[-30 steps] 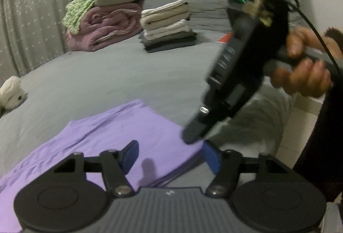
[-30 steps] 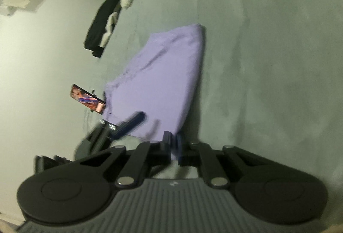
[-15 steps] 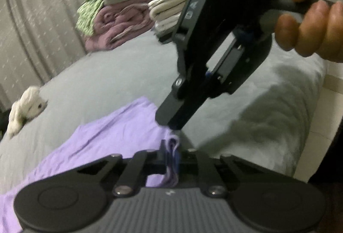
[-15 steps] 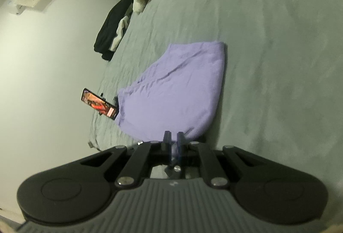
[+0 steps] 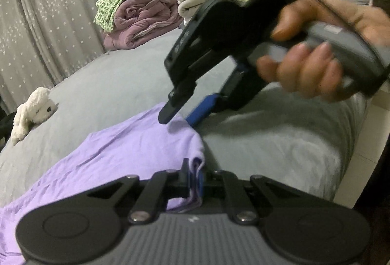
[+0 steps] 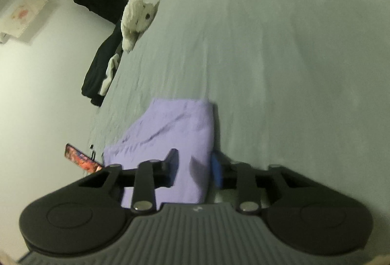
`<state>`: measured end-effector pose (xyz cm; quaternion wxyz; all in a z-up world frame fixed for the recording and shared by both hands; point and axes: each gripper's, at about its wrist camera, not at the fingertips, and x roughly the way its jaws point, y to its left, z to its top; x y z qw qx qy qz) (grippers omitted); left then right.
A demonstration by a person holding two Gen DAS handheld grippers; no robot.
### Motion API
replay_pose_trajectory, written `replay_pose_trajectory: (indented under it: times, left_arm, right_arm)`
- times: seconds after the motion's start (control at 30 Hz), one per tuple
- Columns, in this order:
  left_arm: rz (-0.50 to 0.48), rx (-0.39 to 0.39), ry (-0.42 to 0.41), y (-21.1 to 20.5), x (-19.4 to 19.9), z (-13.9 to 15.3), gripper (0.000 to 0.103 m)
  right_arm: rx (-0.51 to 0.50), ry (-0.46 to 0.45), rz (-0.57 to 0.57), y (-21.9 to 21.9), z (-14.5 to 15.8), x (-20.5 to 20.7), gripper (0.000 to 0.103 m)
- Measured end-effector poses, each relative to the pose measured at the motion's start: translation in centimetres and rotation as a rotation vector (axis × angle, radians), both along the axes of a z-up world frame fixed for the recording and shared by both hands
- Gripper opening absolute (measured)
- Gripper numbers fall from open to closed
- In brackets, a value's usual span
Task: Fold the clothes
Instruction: 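Grasp the folded shirt edge with the right gripper while the left gripper pinches it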
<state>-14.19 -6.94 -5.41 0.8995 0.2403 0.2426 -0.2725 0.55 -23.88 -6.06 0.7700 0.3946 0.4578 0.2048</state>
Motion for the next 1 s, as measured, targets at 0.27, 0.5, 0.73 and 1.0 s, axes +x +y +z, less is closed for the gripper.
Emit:
replay_pose_trajectory:
  times: [0.27, 0.5, 0.73, 1.0]
  left_arm:
    - [0.023, -0.031, 0.022, 0.0, 0.4, 0.1, 0.006]
    - [0.066, -0.089, 0.062, 0.3, 1.0, 0.2, 0.006]
    - [0.080, -0.110, 0.086, 0.3, 0.9, 0.2, 0.006]
    - [0.092, -0.168, 0.118, 0.9, 1.0, 0.8, 0.005]
  right_arm:
    - [0.065, -0.039, -0.065, -0.4, -1.4, 1.0, 0.003]
    - [0.110, -0.058, -0.108, -0.8, -1.7, 1.0, 0.004]
    - [0.165, -0.051, -0.115, -1.4, -1.5, 0.8, 0.015]
    - [0.120, -0.104, -0.140, -0.4, -0.8, 0.8, 0.020]
